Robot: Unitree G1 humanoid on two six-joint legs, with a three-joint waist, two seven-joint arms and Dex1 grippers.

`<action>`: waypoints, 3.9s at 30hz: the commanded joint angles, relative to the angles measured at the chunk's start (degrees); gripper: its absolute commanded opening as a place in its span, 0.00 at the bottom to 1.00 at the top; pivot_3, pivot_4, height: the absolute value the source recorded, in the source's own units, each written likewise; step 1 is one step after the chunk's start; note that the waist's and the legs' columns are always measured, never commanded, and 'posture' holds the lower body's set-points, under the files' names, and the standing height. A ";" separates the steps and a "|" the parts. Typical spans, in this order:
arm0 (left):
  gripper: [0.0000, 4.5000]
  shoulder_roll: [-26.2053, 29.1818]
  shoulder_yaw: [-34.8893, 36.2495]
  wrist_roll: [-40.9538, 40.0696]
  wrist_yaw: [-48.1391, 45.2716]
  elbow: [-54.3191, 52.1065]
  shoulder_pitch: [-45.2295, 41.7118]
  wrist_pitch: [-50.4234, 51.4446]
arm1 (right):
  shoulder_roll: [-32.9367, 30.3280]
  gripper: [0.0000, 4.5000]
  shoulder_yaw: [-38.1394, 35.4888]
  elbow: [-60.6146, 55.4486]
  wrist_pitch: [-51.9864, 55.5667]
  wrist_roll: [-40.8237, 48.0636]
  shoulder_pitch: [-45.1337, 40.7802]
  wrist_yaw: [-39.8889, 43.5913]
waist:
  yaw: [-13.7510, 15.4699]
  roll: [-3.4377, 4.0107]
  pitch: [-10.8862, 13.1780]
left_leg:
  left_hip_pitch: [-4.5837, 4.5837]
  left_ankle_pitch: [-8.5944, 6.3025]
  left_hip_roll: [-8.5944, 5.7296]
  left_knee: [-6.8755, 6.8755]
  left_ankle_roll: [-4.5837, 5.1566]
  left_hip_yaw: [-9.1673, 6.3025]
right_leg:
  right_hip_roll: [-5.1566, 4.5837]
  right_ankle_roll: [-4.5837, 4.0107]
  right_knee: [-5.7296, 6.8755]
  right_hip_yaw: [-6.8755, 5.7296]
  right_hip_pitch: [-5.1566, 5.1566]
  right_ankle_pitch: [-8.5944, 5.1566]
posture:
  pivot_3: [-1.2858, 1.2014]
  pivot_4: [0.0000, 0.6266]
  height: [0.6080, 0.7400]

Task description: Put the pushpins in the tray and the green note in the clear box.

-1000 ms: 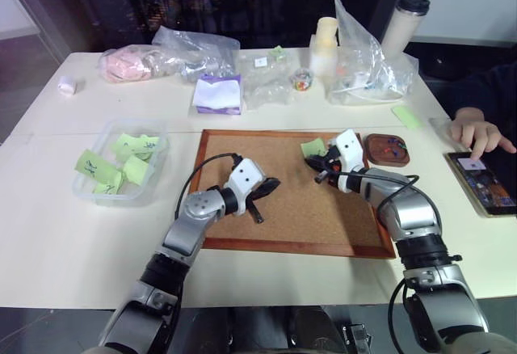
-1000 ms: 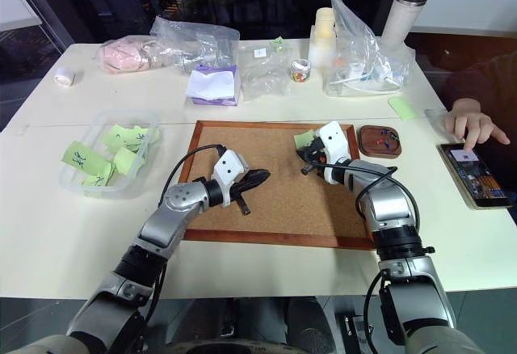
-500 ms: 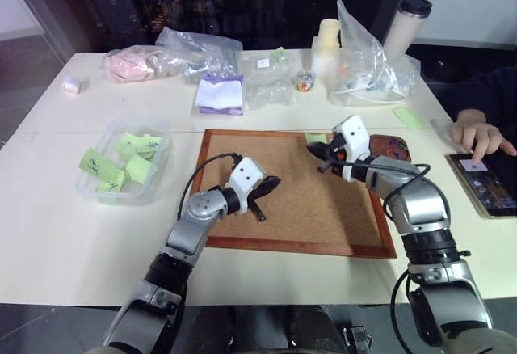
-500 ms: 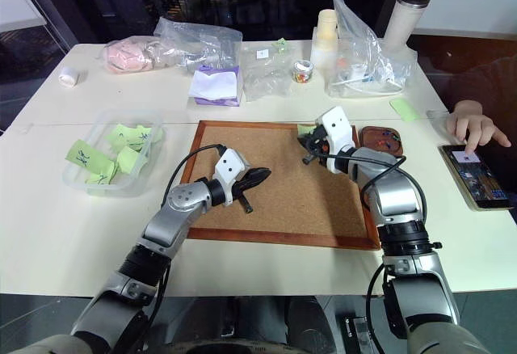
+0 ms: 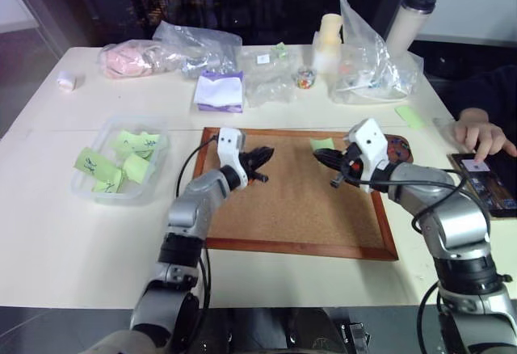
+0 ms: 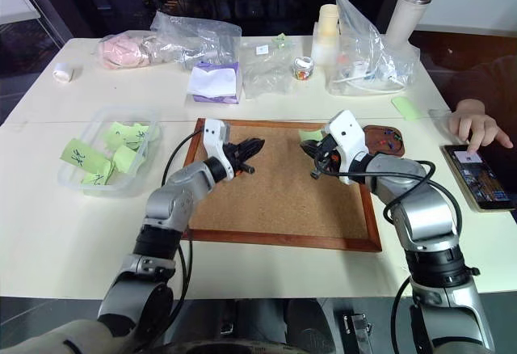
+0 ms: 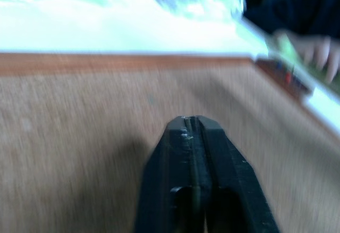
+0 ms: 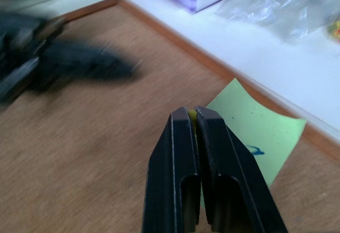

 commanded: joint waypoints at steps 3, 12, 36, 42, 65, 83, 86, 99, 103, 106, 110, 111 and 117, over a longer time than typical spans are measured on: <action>0.74 -3.54 7.10 -11.50 1.86 -0.96 -4.16 9.86 | -1.08 0.00 -1.08 -5.84 1.82 1.50 -1.38 -1.01 | 0.09 -0.10 0.06 | -0.05 0.13 0.00 -0.01 -0.23 0.02 | -0.03 0.00 -0.03 0.00 -0.06 0.00 | 0.52 0.24 1.00; 0.97 -5.25 12.34 -20.86 4.88 1.92 -8.29 21.10 | -2.00 0.00 0.33 -10.11 3.50 1.20 -1.02 -2.02 | 0.05 -0.24 0.15 | -0.01 0.08 -0.05 -0.01 -0.14 0.00 | 0.01 0.00 0.01 0.00 -0.05 0.00 | 0.52 0.24 1.00; 0.02 -6.74 10.61 -21.90 3.93 6.45 -10.31 24.56 | -3.64 0.00 2.35 -13.87 3.66 1.60 0.10 -1.76 | 0.08 -0.25 0.15 | -0.01 0.24 -0.07 -0.01 -0.43 0.00 | 0.00 0.00 0.03 -0.01 -0.05 0.00 | 0.52 0.24 1.00; 0.02 -4.95 8.99 -18.40 3.10 7.85 -9.53 21.70 | -4.07 0.00 -0.98 -13.97 4.61 3.43 -1.04 -1.67 | 0.08 -0.24 0.15 | -0.01 0.26 -0.07 -0.01 -0.45 0.00 | 0.00 0.00 0.03 -0.01 -0.05 0.00 | 0.52 0.24 1.00; 0.02 18.76 -4.90 -13.13 -15.94 -25.34 8.51 17.11 | -5.97 0.00 -14.79 24.64 -4.51 1.06 -6.45 -7.74 | -0.10 -0.18 0.11 | 0.10 0.34 -0.03 0.00 -0.58 0.13 | -0.02 -0.01 0.22 0.08 -0.03 0.00 | 0.52 0.24 1.00; 0.00 31.36 5.34 -14.41 -16.89 -28.86 7.93 12.87 | -4.44 0.99 -11.87 51.11 -18.06 -4.39 -14.97 -8.36 | -0.18 -0.17 0.12 | 0.09 0.36 -0.02 0.01 -0.61 0.15 | -0.03 -0.01 0.23 0.07 -0.03 0.00 | 0.52 0.24 1.00; 0.00 31.28 5.07 -13.97 -16.60 -28.42 7.67 12.38 | -4.70 0.99 -11.82 49.21 -17.70 -4.39 -14.79 -7.66 | -0.22 -0.17 0.12 | 0.09 0.41 -0.02 0.01 -0.71 0.15 | -0.03 -0.01 0.23 0.07 -0.03 0.00 | 0.52 0.24 1.00; 0.00 35.65 9.62 -10.54 -14.22 -20.82 5.43 7.15 | -8.72 0.99 -7.54 8.65 -6.07 12.30 -2.53 16.28 | -0.06 -0.17 0.13 | 0.07 0.24 0.05 0.00 -0.40 0.08 | 0.02 -0.01 0.25 0.04 -0.05 0.00 | 0.52 0.24 1.00; 0.00 39.46 12.35 -7.47 -13.89 -14.88 5.42 3.09 | -9.36 0.99 -2.87 0.10 -2.31 15.89 -2.42 19.27 | -0.10 -0.20 0.15 | 0.08 0.21 0.03 0.02 -0.36 0.04 | -0.02 -0.01 0.24 0.00 -0.03 0.00 | 0.52 0.24 1.00; 0.00 41.53 14.81 -6.08 -12.41 -11.45 5.59 1.33 | -8.63 0.99 -0.24 -0.76 -2.61 14.95 -3.41 18.95 | -0.10 -0.23 0.17 | 0.10 0.22 0.03 0.04 -0.36 0.05 | -0.02 -0.01 0.30 0.00 -0.03 0.01 | 0.52 0.24 1.00; 0.00 43.50 20.18 -6.60 -10.06 -6.80 5.96 1.37 | -7.93 0.99 1.92 0.30 -3.29 13.60 -3.96 18.13 | -0.12 -0.28 0.20 | 0.08 0.22 0.03 0.05 -0.36 0.06 | -0.02 -0.01 0.30 0.00 -0.06 0.00 | 0.52 0.24 1.00; 0.00 43.85 21.10 -7.11 -10.08 -6.19 6.33 1.97 | -7.92 0.99 2.26 0.52 -3.58 13.26 -3.92 18.04 | -0.08 -0.30 0.21 | 0.07 0.22 0.03 0.05 -0.36 0.06 | -0.02 -0.01 0.30 0.00 -0.08 0.00 | 0.52 0.24 1.00; 0.00 46.85 22.33 -5.83 -12.09 -1.59 8.92 1.64 | -7.25 0.99 3.62 2.46 -4.83 11.36 -4.20 17.46 | 0.02 -0.31 0.21 | 0.06 0.22 0.03 0.05 -0.36 0.08 | -0.05 -0.01 0.31 -0.02 -0.08 0.00 | 0.52 0.24 1.00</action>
